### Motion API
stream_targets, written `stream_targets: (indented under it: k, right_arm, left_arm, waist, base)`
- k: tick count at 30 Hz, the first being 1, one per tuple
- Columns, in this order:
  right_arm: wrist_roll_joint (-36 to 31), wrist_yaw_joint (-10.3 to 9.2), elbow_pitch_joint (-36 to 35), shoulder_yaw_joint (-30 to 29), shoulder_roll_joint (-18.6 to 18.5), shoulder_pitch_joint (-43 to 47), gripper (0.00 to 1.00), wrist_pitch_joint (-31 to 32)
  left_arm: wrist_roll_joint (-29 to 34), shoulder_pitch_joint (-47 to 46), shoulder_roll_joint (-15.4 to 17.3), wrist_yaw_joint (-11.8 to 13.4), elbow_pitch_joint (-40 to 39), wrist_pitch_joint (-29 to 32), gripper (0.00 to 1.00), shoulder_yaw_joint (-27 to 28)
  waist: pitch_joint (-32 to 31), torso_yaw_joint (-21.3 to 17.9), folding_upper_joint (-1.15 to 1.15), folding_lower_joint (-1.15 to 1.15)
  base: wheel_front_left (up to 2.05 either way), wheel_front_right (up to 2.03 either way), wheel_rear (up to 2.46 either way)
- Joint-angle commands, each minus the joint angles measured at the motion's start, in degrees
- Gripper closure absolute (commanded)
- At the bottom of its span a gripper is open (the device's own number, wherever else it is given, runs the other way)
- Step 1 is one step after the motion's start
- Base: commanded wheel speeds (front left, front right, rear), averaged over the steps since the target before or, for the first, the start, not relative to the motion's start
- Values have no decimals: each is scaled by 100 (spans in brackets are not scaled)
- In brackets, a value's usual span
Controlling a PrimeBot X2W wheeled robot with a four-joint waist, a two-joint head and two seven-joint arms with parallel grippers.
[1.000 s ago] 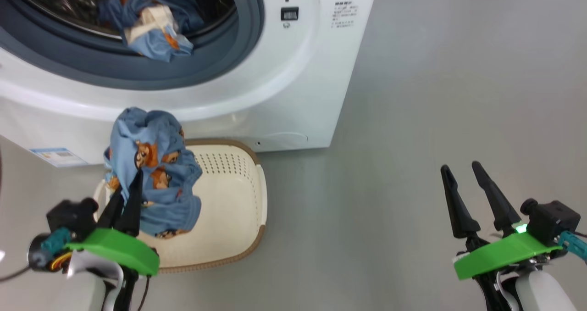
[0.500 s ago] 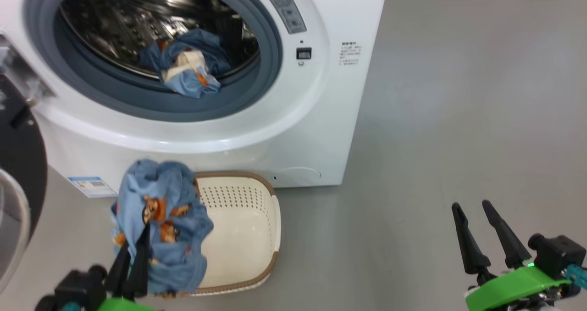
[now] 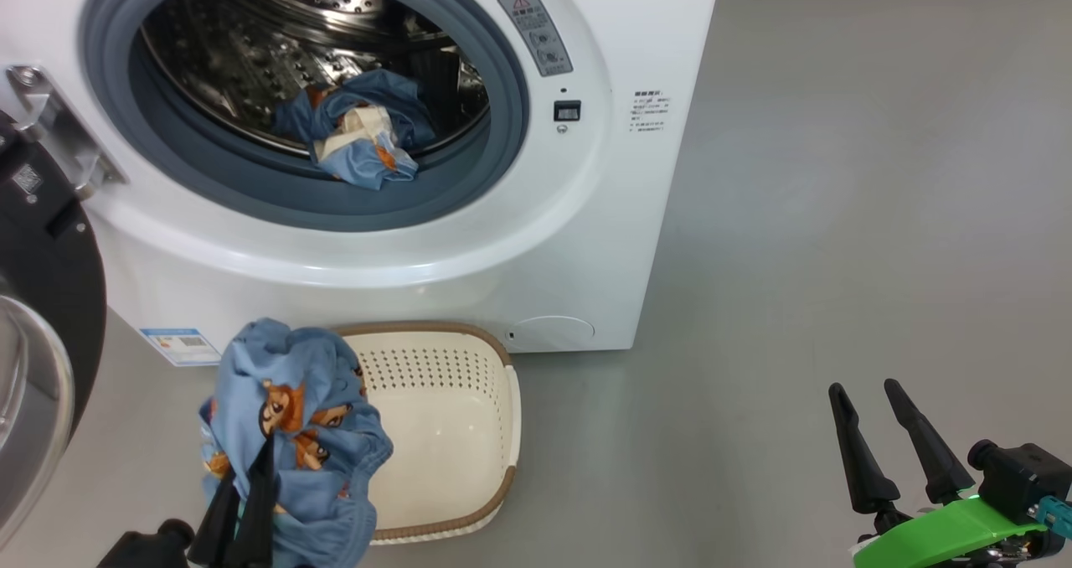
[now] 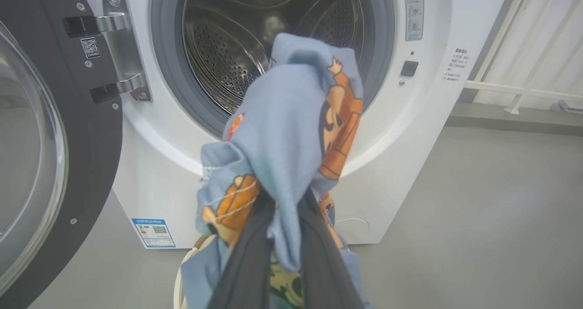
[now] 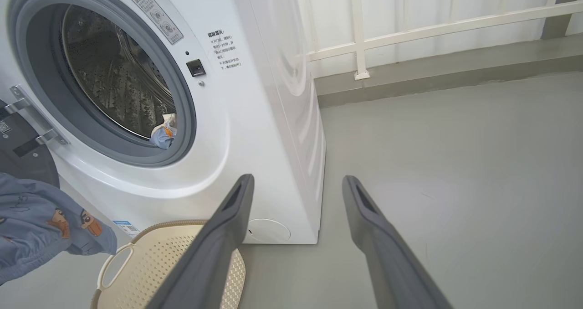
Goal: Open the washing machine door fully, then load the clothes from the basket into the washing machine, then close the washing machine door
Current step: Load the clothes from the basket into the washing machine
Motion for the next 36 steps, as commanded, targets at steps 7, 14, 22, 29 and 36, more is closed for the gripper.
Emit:
stream_targets:
  k: [7, 14, 22, 29, 36]
  right_arm:
    - [13, 9, -185, 150, -20, -213, 0, -27]
    - [14, 9, -209, 183, 72, -464, 0, -27]
    - [27, 9, -225, 263, 258, -878, 0, -27]
    - [55, 9, -234, 367, 425, -1206, 0, -27]
    - [67, 9, -258, 464, 541, -1416, 0, -27]
  left_arm:
    - [-76, -782, 50, -9, -174, -44, 100, 277]
    - [-44, -1737, 224, -9, -14, -44, 100, 327]
    - [-145, -3520, 479, -9, 849, -44, 100, 584]
    - [-100, -4895, 855, -9, 2163, -44, 100, 596]
    - [-18, -5917, 1087, -9, 3432, -44, 100, 477]
  waist:
    - [391, -120, 0, 0]
    - [847, -261, 0, 0]
    - [1467, -566, 0, 0]
    - [1937, -907, 0, 0]
    - [2345, -1130, 0, 0]
  base:
    - [0, 0, 0]
    - [0, 0, 0]
    - [0, 0, 0]
    - [0, 0, 0]
    - [0, 0, 0]
